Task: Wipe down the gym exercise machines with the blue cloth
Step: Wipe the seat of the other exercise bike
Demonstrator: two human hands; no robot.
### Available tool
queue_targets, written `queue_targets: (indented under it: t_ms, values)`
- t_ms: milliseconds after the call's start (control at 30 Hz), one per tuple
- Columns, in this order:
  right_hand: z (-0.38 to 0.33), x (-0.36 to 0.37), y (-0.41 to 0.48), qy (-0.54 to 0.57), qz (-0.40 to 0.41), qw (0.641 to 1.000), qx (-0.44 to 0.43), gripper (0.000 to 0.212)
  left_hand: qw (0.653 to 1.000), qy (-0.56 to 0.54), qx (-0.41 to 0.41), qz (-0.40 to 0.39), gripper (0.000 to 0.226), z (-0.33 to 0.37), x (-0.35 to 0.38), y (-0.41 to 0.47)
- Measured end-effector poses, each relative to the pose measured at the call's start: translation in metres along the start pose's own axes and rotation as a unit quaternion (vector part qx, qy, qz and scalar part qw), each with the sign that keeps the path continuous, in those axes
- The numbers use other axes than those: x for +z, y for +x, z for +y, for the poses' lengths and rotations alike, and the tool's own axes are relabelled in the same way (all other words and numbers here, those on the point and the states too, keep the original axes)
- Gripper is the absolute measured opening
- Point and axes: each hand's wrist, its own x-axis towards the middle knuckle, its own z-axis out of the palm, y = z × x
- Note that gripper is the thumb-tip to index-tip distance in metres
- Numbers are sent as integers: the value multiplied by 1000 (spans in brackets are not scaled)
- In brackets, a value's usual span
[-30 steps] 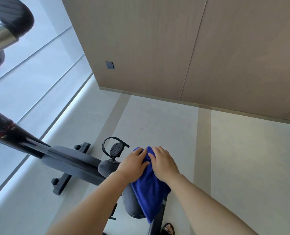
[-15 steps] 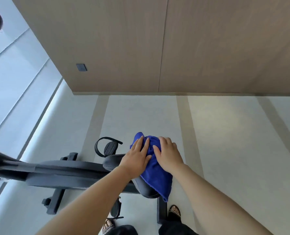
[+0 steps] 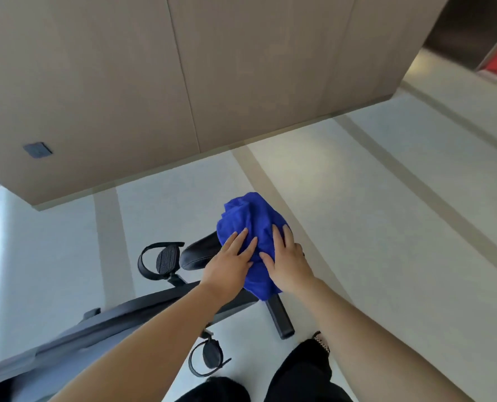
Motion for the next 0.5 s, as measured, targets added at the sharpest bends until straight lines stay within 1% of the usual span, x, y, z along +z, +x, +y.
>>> queue_targets:
  t_ms: [133, 267, 400, 500]
  values:
    - [3, 10, -18, 58, -8, 998, 6, 93, 1000, 4, 9, -5, 68, -1, 1, -12]
    - [6, 5, -14, 40, -24, 999, -10, 118, 999, 50, 11, -14, 85, 1, -3, -5]
    - [1, 9, -9, 38, -9, 999, -18, 127, 995, 89, 17, -32, 95, 4, -1, 10]
    - [7, 6, -3, 76, -24, 997, -14, 126, 995, 92, 14, -41, 99, 6, 2, 18]
